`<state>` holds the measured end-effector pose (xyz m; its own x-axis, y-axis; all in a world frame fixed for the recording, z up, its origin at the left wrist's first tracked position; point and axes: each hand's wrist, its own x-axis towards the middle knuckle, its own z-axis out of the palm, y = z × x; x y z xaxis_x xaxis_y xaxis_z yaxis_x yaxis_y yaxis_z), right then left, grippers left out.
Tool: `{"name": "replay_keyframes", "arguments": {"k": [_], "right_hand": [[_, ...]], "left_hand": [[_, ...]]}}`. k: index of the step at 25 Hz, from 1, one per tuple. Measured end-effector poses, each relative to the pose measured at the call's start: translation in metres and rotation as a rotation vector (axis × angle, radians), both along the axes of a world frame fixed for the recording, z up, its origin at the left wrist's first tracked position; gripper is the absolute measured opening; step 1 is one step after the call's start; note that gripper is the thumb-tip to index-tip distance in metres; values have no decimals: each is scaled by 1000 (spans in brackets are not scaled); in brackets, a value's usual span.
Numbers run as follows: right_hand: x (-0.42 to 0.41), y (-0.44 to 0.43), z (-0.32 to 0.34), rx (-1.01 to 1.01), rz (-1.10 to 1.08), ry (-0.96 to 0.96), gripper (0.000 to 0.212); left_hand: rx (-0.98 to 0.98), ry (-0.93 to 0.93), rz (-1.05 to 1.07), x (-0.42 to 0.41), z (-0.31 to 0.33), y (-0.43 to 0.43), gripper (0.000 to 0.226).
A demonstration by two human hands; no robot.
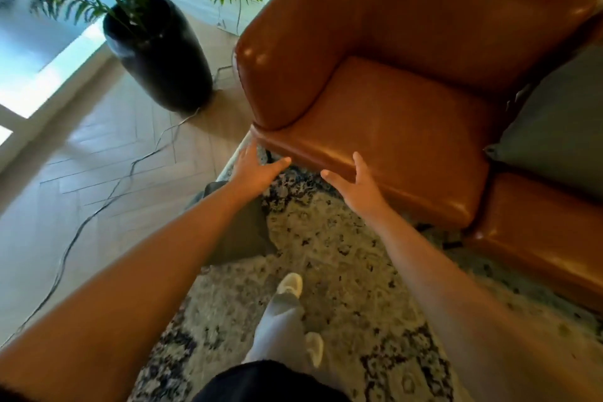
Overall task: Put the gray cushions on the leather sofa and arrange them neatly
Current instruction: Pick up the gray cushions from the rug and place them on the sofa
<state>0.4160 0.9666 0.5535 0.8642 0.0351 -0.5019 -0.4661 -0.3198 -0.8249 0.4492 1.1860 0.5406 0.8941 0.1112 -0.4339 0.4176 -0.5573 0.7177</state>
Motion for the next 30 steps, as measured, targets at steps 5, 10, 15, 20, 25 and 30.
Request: {"name": "replay_keyframes", "arguments": {"k": [5, 10, 15, 20, 25, 30], "right_hand": [[-7, 86, -27, -29, 31, 105, 103], [6, 174, -73, -117, 17, 178, 98], [14, 245, -147, -112, -4, 277, 97], [30, 278, -243, -147, 28, 335, 95], [62, 285, -362, -202, 50, 367, 96], [91, 283, -468, -249, 36, 396, 94]], "left_hand": [[57, 81, 114, -24, -26, 110, 84], [0, 209, 223, -22, -85, 220, 100], [-3, 277, 226, -33, -153, 271, 84], [-23, 323, 256, -23, -261, 288, 86], [14, 347, 273, 13, -378, 294, 93], [222, 316, 228, 38, -484, 324, 101]]}}
